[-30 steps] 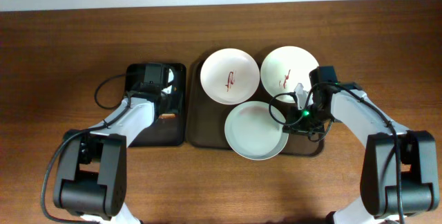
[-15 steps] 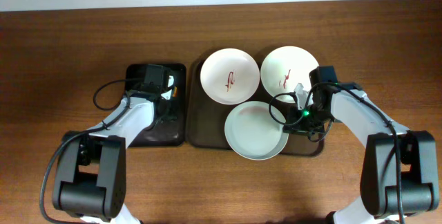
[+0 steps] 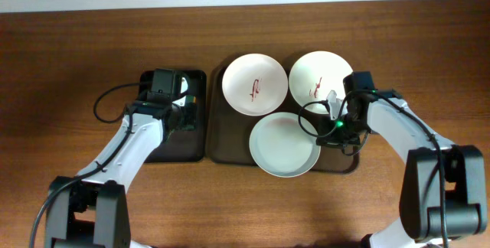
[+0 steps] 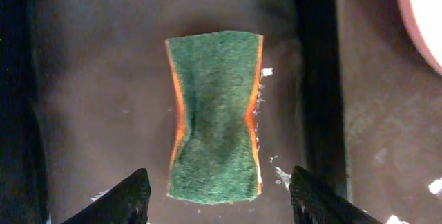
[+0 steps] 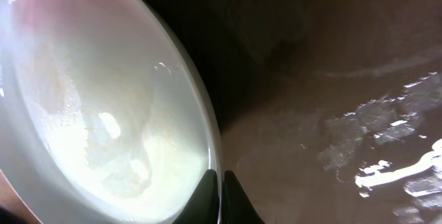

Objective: Clean dirty plates on tray and stack at the side
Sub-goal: 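Lift the front plate with the right gripper and place it right of the tray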

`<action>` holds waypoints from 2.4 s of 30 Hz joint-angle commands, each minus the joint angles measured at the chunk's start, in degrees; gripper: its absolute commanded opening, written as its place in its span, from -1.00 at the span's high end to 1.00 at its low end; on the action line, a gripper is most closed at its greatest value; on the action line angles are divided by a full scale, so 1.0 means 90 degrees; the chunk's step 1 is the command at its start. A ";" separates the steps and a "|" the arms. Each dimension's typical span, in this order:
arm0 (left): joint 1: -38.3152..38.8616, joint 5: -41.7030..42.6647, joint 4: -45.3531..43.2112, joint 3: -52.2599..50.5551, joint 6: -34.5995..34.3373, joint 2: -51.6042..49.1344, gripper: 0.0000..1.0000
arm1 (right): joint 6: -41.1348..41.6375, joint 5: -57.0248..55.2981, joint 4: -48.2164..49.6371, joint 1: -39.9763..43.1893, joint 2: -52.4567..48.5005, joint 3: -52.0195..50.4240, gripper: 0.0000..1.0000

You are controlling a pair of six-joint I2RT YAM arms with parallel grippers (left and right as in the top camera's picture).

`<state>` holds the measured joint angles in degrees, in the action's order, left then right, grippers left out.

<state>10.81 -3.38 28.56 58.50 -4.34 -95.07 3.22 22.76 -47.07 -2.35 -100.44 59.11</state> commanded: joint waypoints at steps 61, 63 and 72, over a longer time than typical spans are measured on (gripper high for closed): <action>-0.0012 0.0525 0.0073 0.0017 -0.0112 0.0100 -0.36 | 0.0920 -0.8833 0.0330 -0.3898 0.1843 0.0913 0.92; -0.0012 0.0522 0.0078 0.0017 -0.0112 0.0100 -0.35 | 0.1122 -0.8330 0.0328 -0.3589 0.1843 0.0913 0.92; -0.0012 0.0522 0.0075 0.0017 -0.0112 0.0102 -0.36 | 0.1537 -0.6499 0.0342 -0.1049 0.1974 0.1066 0.92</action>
<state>10.81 0.67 29.34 58.50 -4.56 -95.04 14.79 -44.64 -44.29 -19.46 -84.93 66.04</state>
